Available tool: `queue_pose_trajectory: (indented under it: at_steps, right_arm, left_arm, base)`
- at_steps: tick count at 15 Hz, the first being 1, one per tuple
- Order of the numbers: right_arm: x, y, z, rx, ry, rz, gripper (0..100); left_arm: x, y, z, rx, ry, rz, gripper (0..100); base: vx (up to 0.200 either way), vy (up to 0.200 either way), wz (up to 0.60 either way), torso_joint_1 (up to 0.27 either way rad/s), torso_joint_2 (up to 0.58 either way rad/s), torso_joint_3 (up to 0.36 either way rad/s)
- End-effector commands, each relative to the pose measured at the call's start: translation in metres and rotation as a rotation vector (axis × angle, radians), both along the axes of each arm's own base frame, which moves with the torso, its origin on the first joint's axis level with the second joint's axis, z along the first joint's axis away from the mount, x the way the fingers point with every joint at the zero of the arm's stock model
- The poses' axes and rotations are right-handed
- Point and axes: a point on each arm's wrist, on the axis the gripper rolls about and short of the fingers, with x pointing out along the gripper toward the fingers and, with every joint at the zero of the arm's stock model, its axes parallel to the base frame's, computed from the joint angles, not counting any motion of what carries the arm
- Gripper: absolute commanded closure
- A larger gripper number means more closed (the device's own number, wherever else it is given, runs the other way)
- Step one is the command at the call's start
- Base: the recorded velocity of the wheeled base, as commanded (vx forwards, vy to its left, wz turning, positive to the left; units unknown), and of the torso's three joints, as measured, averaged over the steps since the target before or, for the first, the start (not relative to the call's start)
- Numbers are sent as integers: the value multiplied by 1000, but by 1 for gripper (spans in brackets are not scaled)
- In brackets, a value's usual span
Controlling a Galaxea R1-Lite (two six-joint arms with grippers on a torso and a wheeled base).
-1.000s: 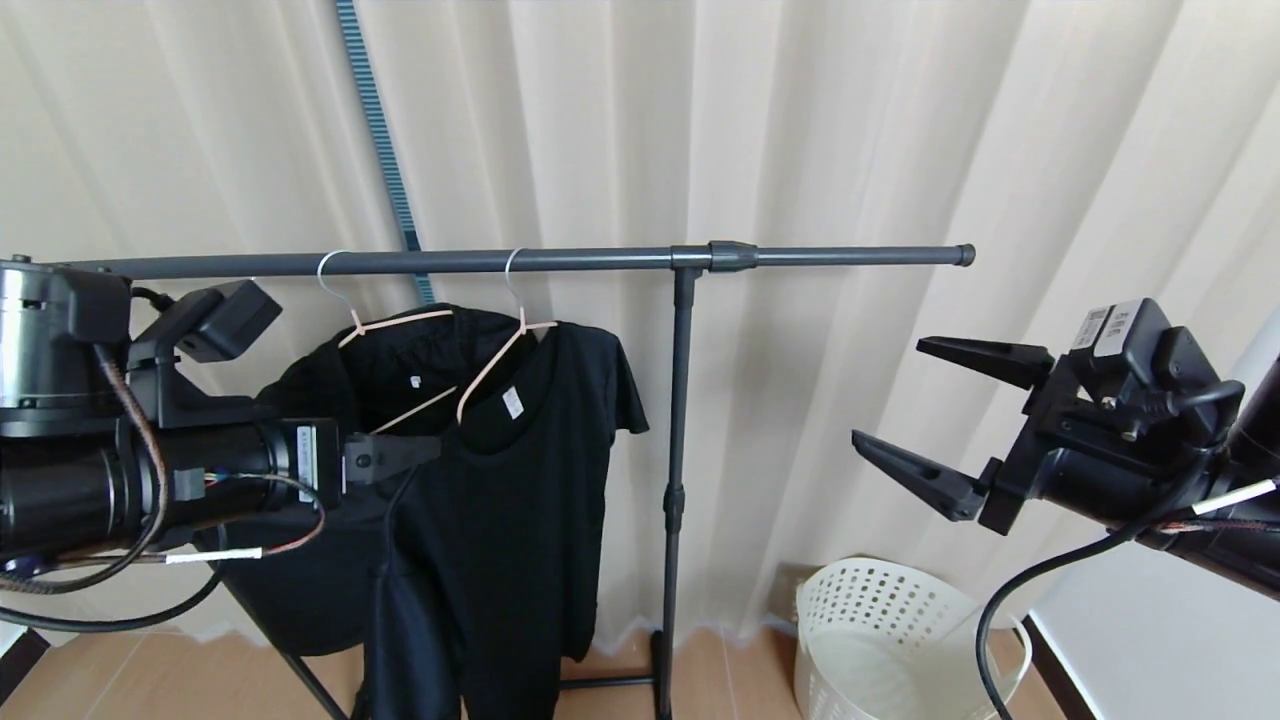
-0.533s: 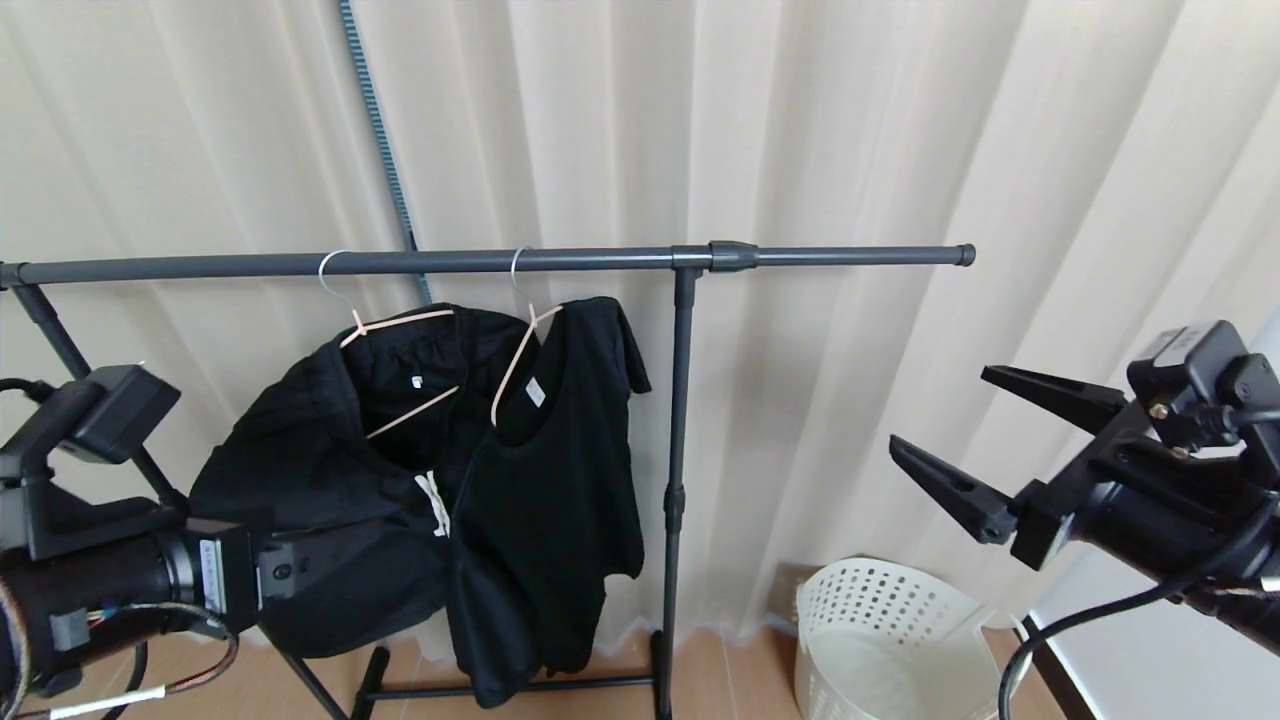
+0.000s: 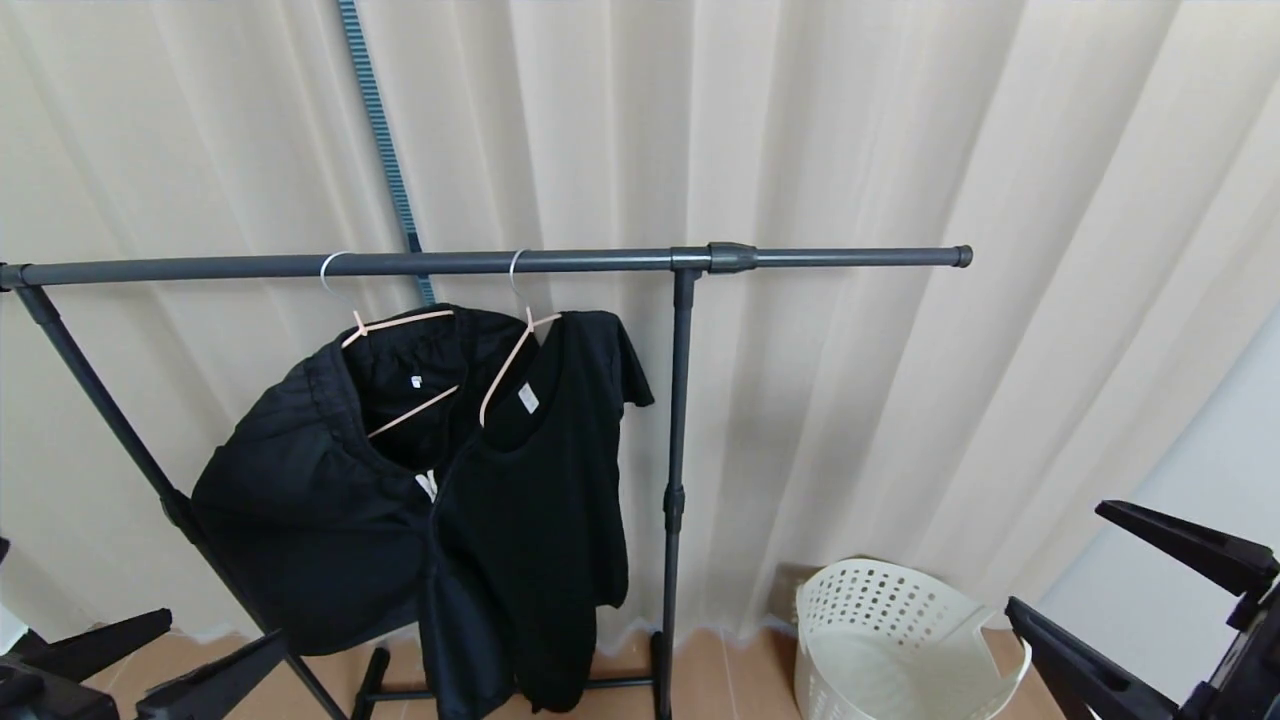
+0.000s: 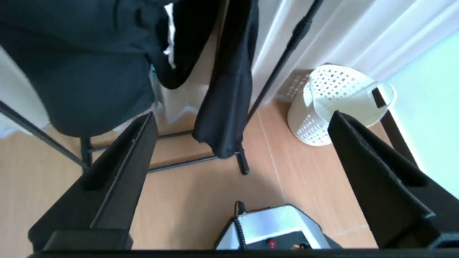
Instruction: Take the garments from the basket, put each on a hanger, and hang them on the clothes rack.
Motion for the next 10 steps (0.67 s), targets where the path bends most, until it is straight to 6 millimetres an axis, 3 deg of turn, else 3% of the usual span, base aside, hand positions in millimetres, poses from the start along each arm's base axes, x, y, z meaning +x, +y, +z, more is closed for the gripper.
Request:
queue_pose_trajectory:
  at_steps: [1, 7, 10]
  right_arm:
    - [-29, -15, -4, 18, -38, -14, 0]
    - [-83, -42, -39, -14, 46, -44, 0]
    - [-100, -51, -56, -12, 57, -91, 0]
  left_arm:
    - [-30, 9, -17, 11, -75, 43, 0]
    - [-64, 13, -51, 2, -133, 44, 0]
    - [-79, 15, -61, 3, -127, 39, 0]
  base:
    - [0, 0, 0, 0, 0, 0]
    - [0, 0, 0, 0, 0, 0]
    - [0, 0, 0, 0, 0, 0]
